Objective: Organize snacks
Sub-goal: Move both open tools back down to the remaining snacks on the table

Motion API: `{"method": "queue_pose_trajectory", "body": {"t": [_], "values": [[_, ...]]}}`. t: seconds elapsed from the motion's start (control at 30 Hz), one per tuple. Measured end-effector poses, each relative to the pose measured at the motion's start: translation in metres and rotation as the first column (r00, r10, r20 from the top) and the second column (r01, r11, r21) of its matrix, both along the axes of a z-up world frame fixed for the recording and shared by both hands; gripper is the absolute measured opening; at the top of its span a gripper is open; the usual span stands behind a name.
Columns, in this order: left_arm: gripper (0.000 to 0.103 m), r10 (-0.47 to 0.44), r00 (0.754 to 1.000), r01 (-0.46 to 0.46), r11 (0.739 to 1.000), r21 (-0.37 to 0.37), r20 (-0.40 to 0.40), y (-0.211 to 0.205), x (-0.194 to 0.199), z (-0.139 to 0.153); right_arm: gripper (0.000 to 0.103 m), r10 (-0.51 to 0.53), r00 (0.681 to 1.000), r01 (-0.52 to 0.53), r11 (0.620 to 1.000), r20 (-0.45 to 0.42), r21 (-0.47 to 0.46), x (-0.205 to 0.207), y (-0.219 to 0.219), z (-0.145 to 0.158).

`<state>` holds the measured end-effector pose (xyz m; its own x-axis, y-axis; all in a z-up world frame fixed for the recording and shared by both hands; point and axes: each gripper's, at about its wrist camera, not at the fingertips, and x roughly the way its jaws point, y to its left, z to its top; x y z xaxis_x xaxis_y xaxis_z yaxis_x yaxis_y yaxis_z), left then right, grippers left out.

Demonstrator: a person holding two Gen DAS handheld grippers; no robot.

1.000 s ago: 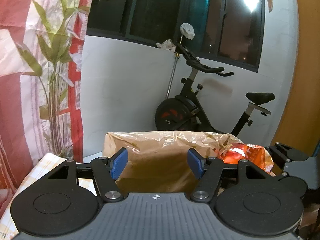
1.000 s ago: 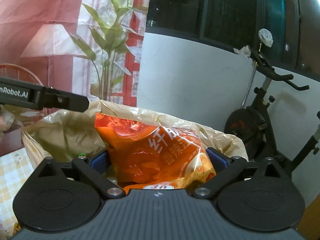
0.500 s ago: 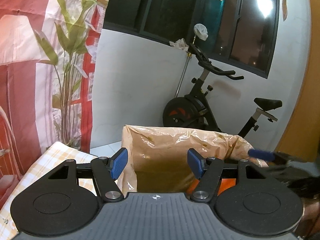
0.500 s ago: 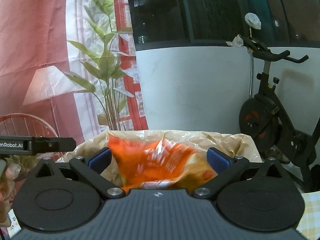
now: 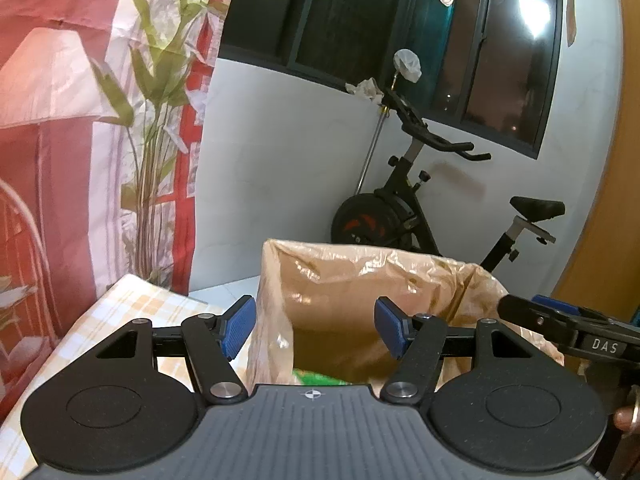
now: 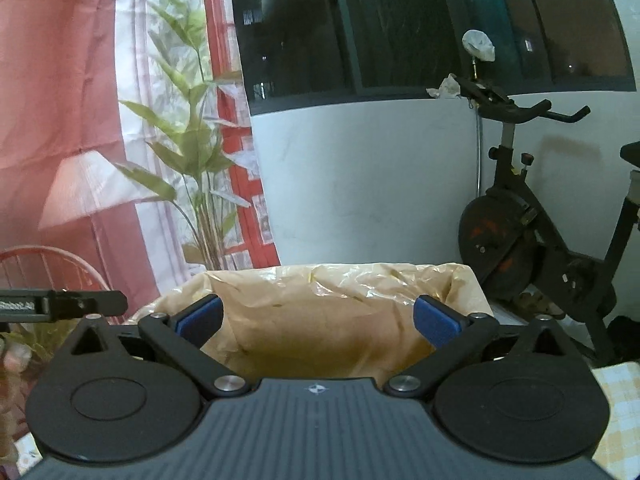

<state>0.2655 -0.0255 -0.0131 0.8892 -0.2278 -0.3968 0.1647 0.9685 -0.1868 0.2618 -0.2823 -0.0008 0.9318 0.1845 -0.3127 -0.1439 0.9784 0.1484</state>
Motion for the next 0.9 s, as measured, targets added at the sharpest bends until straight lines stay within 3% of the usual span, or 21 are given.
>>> {"method": "queue_pose_trajectory", "body": {"t": [0.27,0.57,0.9], "values": [[0.068,-0.012,0.998,0.012,1.0,-0.001,-0.054,0.005,-0.031,-0.016,0.103,-0.001,0.999,0.002,0.999,-0.053,0.036,-0.045,0.005,-0.013],[0.068,-0.011,0.991,0.009,1.0,-0.013,-0.131,0.01,-0.05,-0.042,0.103,0.016,0.993,-0.021,0.999,-0.119,-0.035,-0.083,0.027,-0.041],[0.068,-0.036,0.976,0.04,0.999,0.013,-0.213,0.009,-0.068,-0.078,0.102,0.028,0.967,-0.012,0.998,-0.251,0.068,-0.099,0.032,-0.083]]}}
